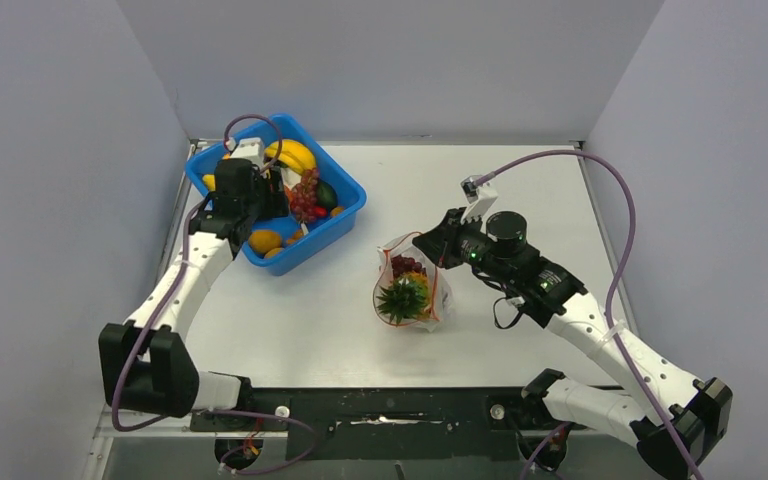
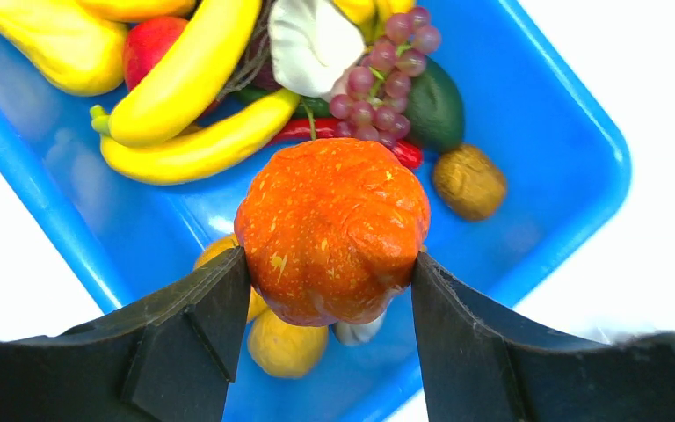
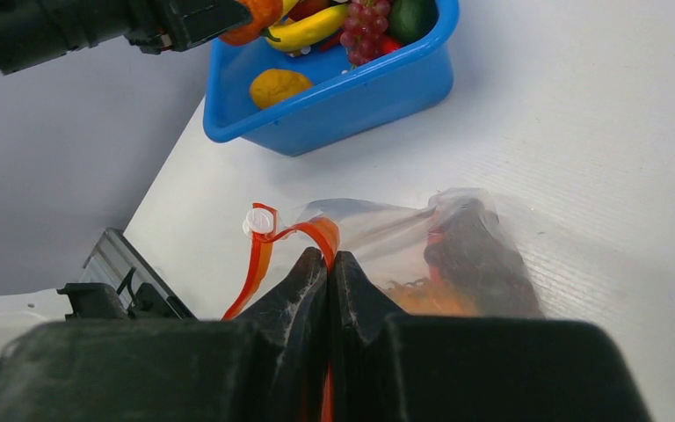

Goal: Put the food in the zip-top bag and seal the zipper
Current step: Pick up the fake fruit from the bin, then place the fake fruit in the zipper food storage bag.

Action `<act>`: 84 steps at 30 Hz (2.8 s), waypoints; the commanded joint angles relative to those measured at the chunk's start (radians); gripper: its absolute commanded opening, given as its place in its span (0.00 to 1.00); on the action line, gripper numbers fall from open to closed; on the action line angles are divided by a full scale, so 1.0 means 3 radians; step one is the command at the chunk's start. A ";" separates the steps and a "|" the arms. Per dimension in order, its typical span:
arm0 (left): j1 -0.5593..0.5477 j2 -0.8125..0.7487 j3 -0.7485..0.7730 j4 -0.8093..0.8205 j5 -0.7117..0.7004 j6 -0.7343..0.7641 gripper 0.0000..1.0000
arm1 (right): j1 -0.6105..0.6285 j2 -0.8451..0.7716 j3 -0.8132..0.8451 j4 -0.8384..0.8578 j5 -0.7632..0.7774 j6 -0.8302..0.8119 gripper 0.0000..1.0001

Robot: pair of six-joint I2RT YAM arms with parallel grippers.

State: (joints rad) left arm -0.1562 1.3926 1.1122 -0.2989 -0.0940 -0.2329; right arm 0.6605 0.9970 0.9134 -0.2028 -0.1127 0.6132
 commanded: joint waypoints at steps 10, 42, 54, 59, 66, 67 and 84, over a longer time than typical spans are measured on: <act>-0.0665 -0.1199 -0.0443 -0.0003 0.0519 -0.0073 0.28 | -0.0011 0.0060 0.0131 0.0338 0.0090 0.0211 0.00; -0.1715 -0.1601 -0.1166 0.1397 0.1702 -0.0999 0.26 | 0.0158 0.0539 0.0553 0.0219 0.0117 0.0159 0.00; -0.1775 -0.1554 -0.1148 0.1157 0.1354 -0.0893 0.55 | 0.0303 0.0561 0.0554 0.0268 0.0224 0.0180 0.00; -0.1790 -0.1593 -0.1079 0.0946 0.1192 -0.0778 0.64 | 0.0359 0.0569 0.0535 0.0260 0.0347 0.0160 0.00; -0.1790 -0.1587 -0.0936 0.0715 0.1070 -0.0651 0.68 | 0.0361 0.0537 0.0529 0.0264 0.0399 0.0151 0.00; -0.1792 -0.1582 -0.0914 0.0715 0.1101 -0.0648 0.69 | 0.0363 0.0536 0.0533 0.0266 0.0404 0.0147 0.00; -0.1791 -0.1415 -0.0812 0.0242 0.0651 -0.0477 0.58 | 0.0347 0.0499 0.0567 0.0279 0.0370 0.0110 0.00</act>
State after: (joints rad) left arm -0.6884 0.9325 0.8352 -0.2138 0.1104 -0.4030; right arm 0.7612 1.1751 1.0180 -0.2096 -0.0071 0.6586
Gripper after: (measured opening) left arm 0.598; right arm 0.031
